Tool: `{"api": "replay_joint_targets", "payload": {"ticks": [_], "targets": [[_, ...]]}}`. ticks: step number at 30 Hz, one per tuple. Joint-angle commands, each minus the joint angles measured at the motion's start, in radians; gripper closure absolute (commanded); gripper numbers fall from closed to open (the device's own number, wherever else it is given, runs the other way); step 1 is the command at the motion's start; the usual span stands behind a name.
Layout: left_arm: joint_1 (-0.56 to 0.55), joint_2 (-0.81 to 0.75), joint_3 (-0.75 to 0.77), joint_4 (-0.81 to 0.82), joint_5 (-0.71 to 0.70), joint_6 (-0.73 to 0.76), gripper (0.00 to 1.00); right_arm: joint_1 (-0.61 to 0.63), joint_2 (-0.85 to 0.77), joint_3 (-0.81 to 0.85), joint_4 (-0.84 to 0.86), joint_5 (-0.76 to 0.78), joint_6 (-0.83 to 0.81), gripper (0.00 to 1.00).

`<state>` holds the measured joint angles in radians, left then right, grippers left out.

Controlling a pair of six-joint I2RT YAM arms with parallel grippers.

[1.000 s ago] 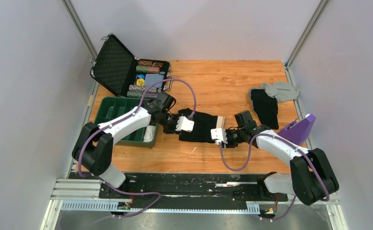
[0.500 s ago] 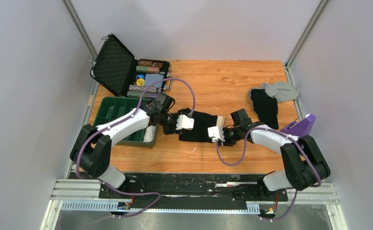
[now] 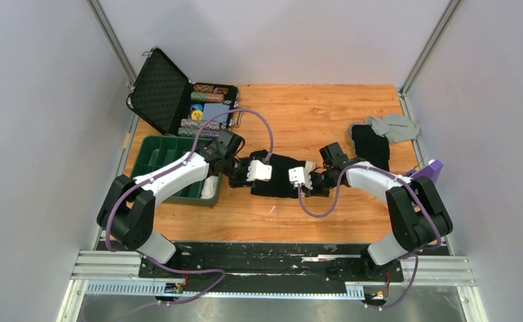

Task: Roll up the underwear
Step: Fold the underwear at the center of the board.

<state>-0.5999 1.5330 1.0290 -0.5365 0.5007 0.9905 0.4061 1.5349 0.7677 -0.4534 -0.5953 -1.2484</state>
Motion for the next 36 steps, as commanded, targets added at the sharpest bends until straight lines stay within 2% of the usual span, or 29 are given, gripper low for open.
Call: {"api": "replay_joint_targets", "payload": {"ticks": [1, 5, 10, 15, 20, 27, 36], "targets": [[0.001, -0.067, -0.048, 0.058, 0.065, 0.067, 0.44, -0.026, 0.008, 0.103, -0.202, -0.085, 0.084, 1.0], [0.0, -0.134, -0.163, 0.192, 0.122, 0.184, 0.44, -0.03, 0.008, 0.144, -0.252, -0.121, 0.112, 1.0], [-0.003, -0.135, -0.249, 0.299, 0.168, 0.318, 0.43, -0.037, 0.034, 0.19, -0.282, -0.144, 0.15, 1.0], [-0.028, -0.111, -0.284, 0.361, 0.168, 0.351, 0.41, -0.059, 0.077, 0.231, -0.31, -0.185, 0.207, 1.0], [-0.05, -0.092, -0.337, 0.419, 0.128, 0.392, 0.44, -0.09, 0.117, 0.272, -0.338, -0.221, 0.246, 1.0], [-0.05, -0.02, -0.321, 0.416, 0.065, 0.414, 0.57, -0.102, 0.133, 0.29, -0.344, -0.234, 0.256, 1.0], [-0.051, 0.08, -0.239, 0.314, 0.025, 0.491, 0.63, -0.106, 0.151, 0.313, -0.353, -0.241, 0.252, 1.0]]}}
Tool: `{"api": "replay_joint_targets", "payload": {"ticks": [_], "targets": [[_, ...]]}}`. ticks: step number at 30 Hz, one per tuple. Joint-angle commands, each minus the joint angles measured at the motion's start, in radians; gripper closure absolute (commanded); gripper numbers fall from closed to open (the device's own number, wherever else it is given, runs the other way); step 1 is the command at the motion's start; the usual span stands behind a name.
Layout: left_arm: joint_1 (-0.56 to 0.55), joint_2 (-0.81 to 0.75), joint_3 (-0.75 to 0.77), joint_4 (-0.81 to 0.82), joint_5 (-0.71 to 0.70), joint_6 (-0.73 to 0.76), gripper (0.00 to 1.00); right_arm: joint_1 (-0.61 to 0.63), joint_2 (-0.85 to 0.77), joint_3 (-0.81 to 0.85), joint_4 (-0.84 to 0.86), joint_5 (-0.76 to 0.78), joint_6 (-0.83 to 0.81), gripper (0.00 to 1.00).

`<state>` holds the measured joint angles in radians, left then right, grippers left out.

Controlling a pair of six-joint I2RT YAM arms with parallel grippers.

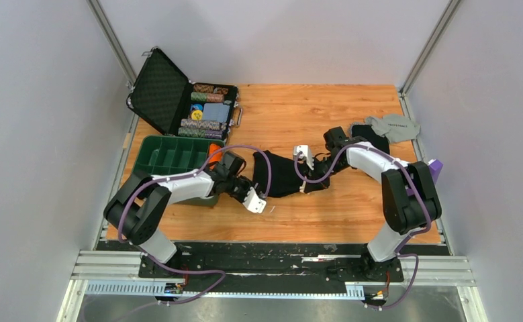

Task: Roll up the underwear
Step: Fold the underwear at the center of the board.

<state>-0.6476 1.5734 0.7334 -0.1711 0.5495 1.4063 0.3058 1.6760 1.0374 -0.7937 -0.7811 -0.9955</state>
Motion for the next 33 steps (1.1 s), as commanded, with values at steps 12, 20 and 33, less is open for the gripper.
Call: {"api": "replay_joint_targets", "payload": {"ticks": [12, 20, 33], "targets": [[-0.002, 0.209, 0.254, -0.421, -0.137, 0.283, 0.85, -0.018, 0.01, 0.053, -0.018, -0.058, -0.006, 1.0], [-0.001, 0.168, 0.376, -0.587, -0.047, 0.139, 1.0, -0.033, -0.008, 0.033, -0.018, -0.06, 0.011, 1.0], [0.0, 0.219, 0.551, -0.938, 0.068, -0.115, 1.0, -0.032, -0.091, -0.021, -0.127, -0.089, 0.032, 1.0]]}}
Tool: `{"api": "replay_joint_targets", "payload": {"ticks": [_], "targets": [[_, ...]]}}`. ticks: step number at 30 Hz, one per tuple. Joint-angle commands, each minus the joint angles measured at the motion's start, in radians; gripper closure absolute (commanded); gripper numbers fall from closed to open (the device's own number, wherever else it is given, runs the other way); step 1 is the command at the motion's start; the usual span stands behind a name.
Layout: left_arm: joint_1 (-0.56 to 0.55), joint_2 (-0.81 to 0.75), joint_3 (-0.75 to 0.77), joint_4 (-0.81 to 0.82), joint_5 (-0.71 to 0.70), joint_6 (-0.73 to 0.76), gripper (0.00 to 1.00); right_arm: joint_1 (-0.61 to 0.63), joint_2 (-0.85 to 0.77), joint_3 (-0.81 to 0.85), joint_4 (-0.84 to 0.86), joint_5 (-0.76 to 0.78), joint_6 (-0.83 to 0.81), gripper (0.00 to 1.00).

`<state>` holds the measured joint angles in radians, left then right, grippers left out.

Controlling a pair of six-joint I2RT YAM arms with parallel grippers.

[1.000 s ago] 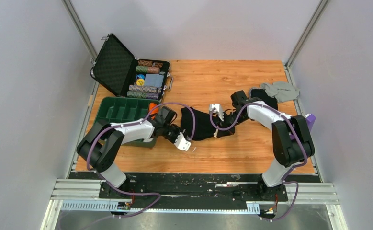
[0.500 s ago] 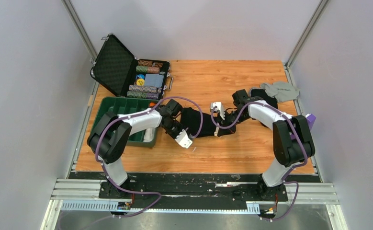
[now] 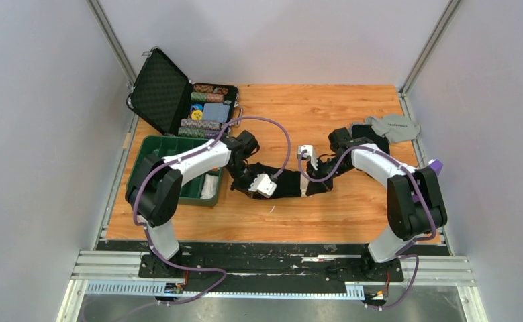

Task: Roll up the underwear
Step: Fold the underwear at the center of the board.

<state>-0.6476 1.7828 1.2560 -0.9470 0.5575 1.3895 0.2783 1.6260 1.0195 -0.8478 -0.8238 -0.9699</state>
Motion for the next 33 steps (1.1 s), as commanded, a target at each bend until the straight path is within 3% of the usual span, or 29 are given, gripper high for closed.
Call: {"api": "replay_joint_targets", "payload": {"ticks": [1, 10, 33], "targets": [[0.002, 0.017, 0.036, -0.17, 0.067, -0.108, 1.0, -0.006, -0.041, 0.001, -0.088, -0.051, 0.006, 1.0], [0.059, 0.128, 0.188, -0.306, 0.181, -0.209, 1.0, -0.006, 0.013, 0.043, -0.195, -0.065, -0.047, 1.0], [0.192, 0.527, 0.697, -0.706, 0.367, -0.259, 1.0, -0.088, 0.366, 0.432, -0.458, -0.124, -0.062, 1.0]]}}
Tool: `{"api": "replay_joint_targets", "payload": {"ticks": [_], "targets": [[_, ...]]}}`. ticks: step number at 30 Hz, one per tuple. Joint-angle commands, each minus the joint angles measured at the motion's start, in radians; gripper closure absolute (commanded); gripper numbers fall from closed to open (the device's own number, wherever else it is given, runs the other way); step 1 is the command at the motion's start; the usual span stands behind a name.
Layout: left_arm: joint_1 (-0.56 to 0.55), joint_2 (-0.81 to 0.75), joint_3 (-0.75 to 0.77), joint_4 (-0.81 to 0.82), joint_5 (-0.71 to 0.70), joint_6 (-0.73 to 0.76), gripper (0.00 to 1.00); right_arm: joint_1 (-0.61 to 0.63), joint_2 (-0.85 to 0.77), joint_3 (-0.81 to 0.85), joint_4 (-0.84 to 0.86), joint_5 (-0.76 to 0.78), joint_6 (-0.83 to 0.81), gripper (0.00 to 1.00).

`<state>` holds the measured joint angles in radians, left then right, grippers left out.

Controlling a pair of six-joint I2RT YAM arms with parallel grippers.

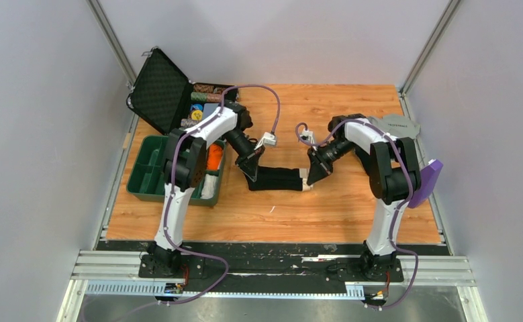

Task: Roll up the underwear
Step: Fold the underwear at the center of the board.

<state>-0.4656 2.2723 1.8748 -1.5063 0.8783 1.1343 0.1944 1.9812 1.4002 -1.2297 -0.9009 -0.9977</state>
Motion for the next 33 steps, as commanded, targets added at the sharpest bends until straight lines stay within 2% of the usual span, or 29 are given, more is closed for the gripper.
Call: {"api": "replay_joint_targets", "payload": {"ticks": [1, 10, 15, 18, 22, 33], "targets": [[0.01, 0.035, 0.075, -0.152, 0.053, -0.001, 1.0, -0.004, 0.006, 0.043, -0.078, -0.05, -0.035, 1.0], [0.001, -0.059, -0.151, -0.148, 0.121, 0.009, 1.0, 0.007, -0.095, -0.125, -0.081, -0.081, -0.011, 1.0], [-0.024, -0.136, -0.257, -0.086, 0.137, -0.031, 1.0, 0.019, -0.153, -0.18, -0.071, -0.081, 0.018, 1.0], [-0.018, -0.134, -0.219, -0.079, 0.12, -0.051, 1.0, 0.016, -0.14, -0.164, -0.075, -0.075, 0.028, 1.0], [0.002, -0.059, -0.086, -0.147, 0.106, -0.066, 1.0, 0.008, -0.09, -0.116, -0.081, -0.064, 0.044, 1.0], [0.046, 0.09, 0.099, -0.153, 0.053, -0.142, 1.0, -0.007, 0.144, 0.165, -0.157, -0.049, 0.146, 1.0]]}}
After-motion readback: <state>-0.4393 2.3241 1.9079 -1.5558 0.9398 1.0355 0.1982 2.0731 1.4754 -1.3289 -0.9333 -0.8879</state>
